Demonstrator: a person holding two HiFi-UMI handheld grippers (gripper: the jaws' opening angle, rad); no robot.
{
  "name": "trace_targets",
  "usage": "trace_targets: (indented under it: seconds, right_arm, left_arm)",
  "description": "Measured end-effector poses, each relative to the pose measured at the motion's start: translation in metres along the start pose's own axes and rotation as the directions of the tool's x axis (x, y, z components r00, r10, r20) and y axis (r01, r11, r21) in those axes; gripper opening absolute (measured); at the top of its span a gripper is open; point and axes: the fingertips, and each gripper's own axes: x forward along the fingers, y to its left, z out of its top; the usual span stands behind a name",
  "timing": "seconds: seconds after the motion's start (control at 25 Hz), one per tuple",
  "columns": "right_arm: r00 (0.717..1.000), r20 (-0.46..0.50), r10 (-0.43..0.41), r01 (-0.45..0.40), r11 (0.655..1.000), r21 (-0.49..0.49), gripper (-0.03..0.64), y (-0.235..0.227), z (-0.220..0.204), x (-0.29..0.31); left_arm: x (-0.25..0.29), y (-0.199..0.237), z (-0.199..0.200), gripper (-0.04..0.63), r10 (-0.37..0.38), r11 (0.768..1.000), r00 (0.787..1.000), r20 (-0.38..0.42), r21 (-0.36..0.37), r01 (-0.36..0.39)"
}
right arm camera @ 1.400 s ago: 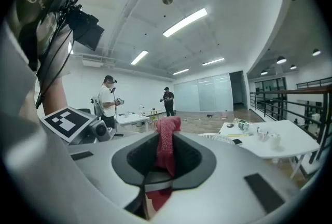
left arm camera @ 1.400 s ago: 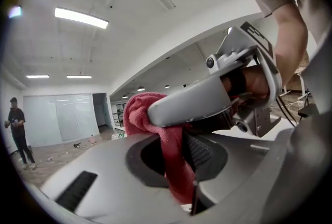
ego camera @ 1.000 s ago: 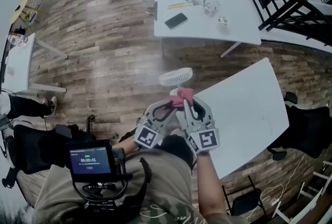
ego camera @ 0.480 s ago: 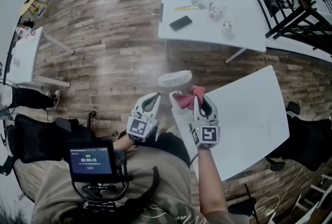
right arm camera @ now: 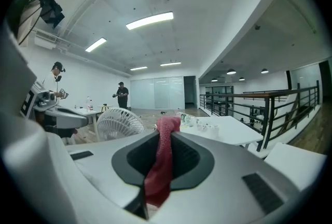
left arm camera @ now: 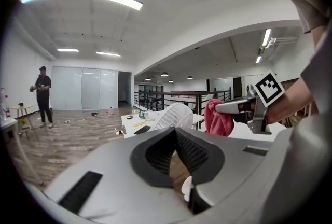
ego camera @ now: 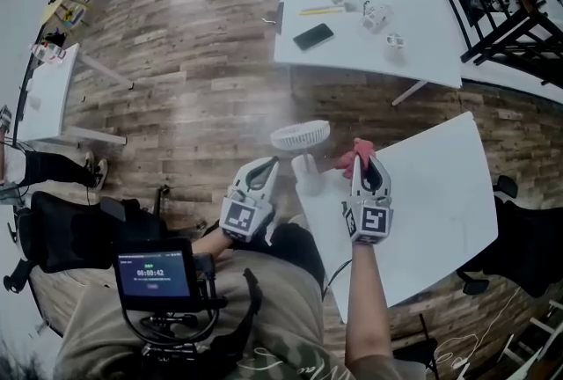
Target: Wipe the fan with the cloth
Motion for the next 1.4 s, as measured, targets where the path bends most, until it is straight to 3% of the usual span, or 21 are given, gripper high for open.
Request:
trace_targets:
  seconds: [0.16,0.32,0.52,0.68,0.88,1.08,1.24,1.4]
  right_arm:
    - [0.99,-0.063,0.125,-0.126,0.992,-0.006,0.063,0.04,-0.041,0.017]
    - [0.957,-0.102,0.27,-0.273,0.962,-0.021,0.063,0.086,-0.061,0.033]
    - [0.933,-0.133,0.335,-0.344,0.937,-0.053,0.063,0.104,-0.095,0.049]
    - [0.908,-0.125,0.4,-0.406,0.914,-0.025,0.063,0.109,-0.101,0.06]
    - [0.882,-0.139,0.449,-0.462,0.884,-0.073,0.064,0.114,-0.099,0.068]
    - [0.874,-0.113,0.473,-0.481,0.875,-0.052,0.063,0.114,-0.077,0.064]
    - [0.906,-0.067,0.418,-0.42,0.907,-0.031,0.063,0.101,-0.064,0.059]
    - [0.921,-0.062,0.385,-0.388,0.921,-0.037,0.063,0.092,-0.042,0.053]
  left_arm:
    - [0.007,0.008,-0.004,0.022,0.035,0.999,0.999,0.005,0.008,-0.035]
    - [0.01,0.007,-0.008,0.023,0.047,0.999,0.999,0.025,0.015,-0.047]
    - [0.007,0.012,-0.027,0.022,0.069,0.998,0.997,0.026,0.005,-0.069]
    - [0.007,0.016,-0.037,0.021,0.088,0.996,0.996,0.018,0.013,-0.088]
    - [0.007,0.016,-0.037,0.023,0.086,0.996,0.996,0.014,0.024,-0.086]
    - [0.013,0.017,-0.031,0.021,0.085,0.996,0.996,0.007,0.024,-0.085]
    - [0.015,0.012,-0.023,0.023,0.071,0.997,0.997,0.005,0.027,-0.071]
    - [0.017,0.009,-0.01,0.023,0.052,0.998,0.999,0.0,0.026,-0.052]
